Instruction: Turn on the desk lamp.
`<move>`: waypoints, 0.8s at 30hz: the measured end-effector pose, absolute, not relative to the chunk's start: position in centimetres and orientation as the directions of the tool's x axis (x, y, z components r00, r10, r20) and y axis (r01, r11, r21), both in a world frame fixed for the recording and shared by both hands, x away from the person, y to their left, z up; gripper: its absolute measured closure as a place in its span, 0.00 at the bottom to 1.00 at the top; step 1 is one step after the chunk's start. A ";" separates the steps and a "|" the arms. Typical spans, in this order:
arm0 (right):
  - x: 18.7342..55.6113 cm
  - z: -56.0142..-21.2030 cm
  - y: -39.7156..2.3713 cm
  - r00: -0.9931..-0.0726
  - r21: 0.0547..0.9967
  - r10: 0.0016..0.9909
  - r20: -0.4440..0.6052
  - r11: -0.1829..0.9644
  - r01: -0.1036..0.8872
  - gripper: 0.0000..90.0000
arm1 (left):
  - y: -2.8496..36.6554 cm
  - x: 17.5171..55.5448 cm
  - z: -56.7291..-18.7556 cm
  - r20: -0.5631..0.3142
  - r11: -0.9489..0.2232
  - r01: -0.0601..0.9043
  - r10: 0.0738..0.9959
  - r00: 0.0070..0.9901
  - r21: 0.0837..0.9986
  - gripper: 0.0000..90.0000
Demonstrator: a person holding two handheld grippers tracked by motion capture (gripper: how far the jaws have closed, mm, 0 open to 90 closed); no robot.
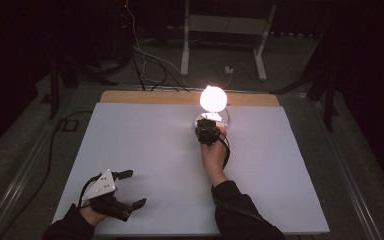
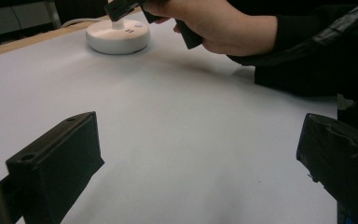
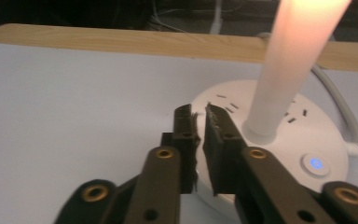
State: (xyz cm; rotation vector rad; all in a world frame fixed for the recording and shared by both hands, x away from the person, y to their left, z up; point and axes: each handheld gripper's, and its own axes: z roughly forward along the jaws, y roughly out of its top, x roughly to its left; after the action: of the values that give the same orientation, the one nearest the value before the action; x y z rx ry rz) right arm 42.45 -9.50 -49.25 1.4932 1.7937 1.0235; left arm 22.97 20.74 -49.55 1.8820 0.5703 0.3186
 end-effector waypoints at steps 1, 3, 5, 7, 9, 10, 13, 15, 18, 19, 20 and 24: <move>42.3 -49.1 -9.5 -0.212 0.845 0.977 0.035 0.084 0.528 0.88 | 20.8 23.0 -49.6 -0.049 -0.293 0.235 0.528 0.848 0.927 0.00; 42.1 -49.0 -9.5 -0.234 0.848 0.971 0.042 0.089 0.523 0.80 | 20.8 23.0 -49.6 -0.049 -0.292 0.236 0.528 0.848 0.927 0.00; 42.0 -48.9 -9.6 -0.253 0.847 0.966 0.051 0.093 0.524 0.75 | 20.8 23.0 -49.6 -0.049 -0.292 0.235 0.528 0.848 0.927 0.00; 41.6 -48.7 -9.8 -0.302 0.853 0.952 0.050 0.116 0.509 0.59 | 20.7 23.0 -49.5 -0.048 -0.294 0.235 0.528 0.848 0.926 0.00; 41.5 -48.6 -10.0 -0.337 0.850 0.939 0.062 0.127 0.511 0.53 | 20.7 23.0 -49.5 -0.048 -0.294 0.235 0.528 0.848 0.926 0.00; 41.4 -48.7 -10.1 -0.352 0.844 0.933 0.073 0.131 0.521 0.48 | 20.7 23.0 -49.5 -0.048 -0.294 0.235 0.528 0.848 0.926 0.00; 41.1 -48.8 -10.0 -0.359 0.831 0.931 0.064 0.149 0.535 0.33 | 20.7 23.0 -49.6 -0.047 -0.295 0.236 0.529 0.847 0.926 0.00; 41.0 -48.9 -10.1 -0.375 0.821 0.923 0.087 0.147 0.552 0.25 | 20.7 23.0 -49.6 -0.047 -0.294 0.236 0.530 0.847 0.926 0.00; 40.7 -48.9 -10.3 -0.411 0.818 0.907 0.096 0.163 0.552 0.12 | 20.7 23.0 -49.6 -0.047 -0.295 0.236 0.530 0.847 0.926 0.00; 40.5 -48.9 -10.3 -0.434 0.815 0.896 0.097 0.179 0.552 0.08 | 20.7 23.0 -49.6 -0.047 -0.295 0.236 0.530 0.847 0.926 0.00; 40.4 -48.8 -10.4 -0.456 0.816 0.884 0.101 0.188 0.546 0.02 | 20.7 23.0 -49.6 -0.047 -0.295 0.236 0.530 0.847 0.926 0.00; 39.7 -48.2 -10.7 -0.496 0.822 0.864 0.087 0.219 0.525 0.00 | 20.8 23.0 -49.6 -0.049 -0.291 0.236 0.529 0.847 0.927 0.00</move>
State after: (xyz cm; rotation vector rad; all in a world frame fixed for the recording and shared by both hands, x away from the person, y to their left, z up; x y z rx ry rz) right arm 39.70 -10.73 -48.23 1.2861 2.1096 1.1810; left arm 23.03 20.77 -49.57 1.8800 0.5729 0.3194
